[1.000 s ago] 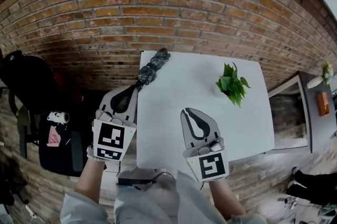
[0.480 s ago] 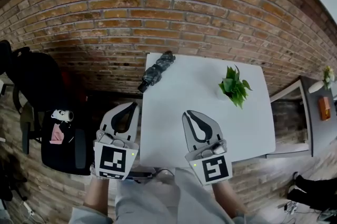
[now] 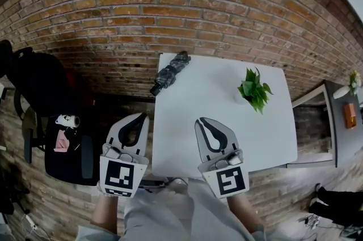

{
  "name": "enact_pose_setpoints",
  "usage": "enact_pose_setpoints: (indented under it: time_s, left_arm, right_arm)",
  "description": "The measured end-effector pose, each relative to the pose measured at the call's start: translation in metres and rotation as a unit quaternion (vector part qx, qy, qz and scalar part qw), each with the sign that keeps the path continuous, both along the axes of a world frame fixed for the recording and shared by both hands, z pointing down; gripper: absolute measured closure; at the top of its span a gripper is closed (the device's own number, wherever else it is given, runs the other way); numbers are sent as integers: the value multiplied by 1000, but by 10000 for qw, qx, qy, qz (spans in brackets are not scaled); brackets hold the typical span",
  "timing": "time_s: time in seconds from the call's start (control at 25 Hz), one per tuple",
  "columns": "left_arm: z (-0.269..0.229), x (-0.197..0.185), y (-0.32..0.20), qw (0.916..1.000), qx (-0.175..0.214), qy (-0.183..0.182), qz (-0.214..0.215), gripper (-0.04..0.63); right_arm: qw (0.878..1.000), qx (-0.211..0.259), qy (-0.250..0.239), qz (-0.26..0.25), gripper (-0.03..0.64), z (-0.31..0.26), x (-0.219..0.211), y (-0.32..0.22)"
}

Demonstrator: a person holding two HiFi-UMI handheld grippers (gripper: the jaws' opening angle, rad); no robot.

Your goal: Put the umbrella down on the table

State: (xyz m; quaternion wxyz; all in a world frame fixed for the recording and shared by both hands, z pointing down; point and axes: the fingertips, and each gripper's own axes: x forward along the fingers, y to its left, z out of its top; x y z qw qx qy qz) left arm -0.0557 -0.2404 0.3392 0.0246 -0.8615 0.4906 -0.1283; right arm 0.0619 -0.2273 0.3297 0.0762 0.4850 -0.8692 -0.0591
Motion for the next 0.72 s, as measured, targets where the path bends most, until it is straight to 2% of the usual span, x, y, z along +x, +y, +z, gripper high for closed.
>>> enact_pose_setpoints:
  time_s: [0.12, 0.32, 0.72]
  left_arm:
    - [-1, 3, 1, 10000, 17, -36, 70, 577]
    - [4, 7, 1, 9993, 39, -335, 167, 577]
    - [13, 7, -1, 9992, -80, -356, 177, 577]
  right_arm:
    - [10000, 1, -42, 11, 563, -1, -2, -2]
    - [10000, -13, -54, -10, 563, 1, -6, -4]
    - [10000, -27, 4, -65, 563, 6, -9, -7]
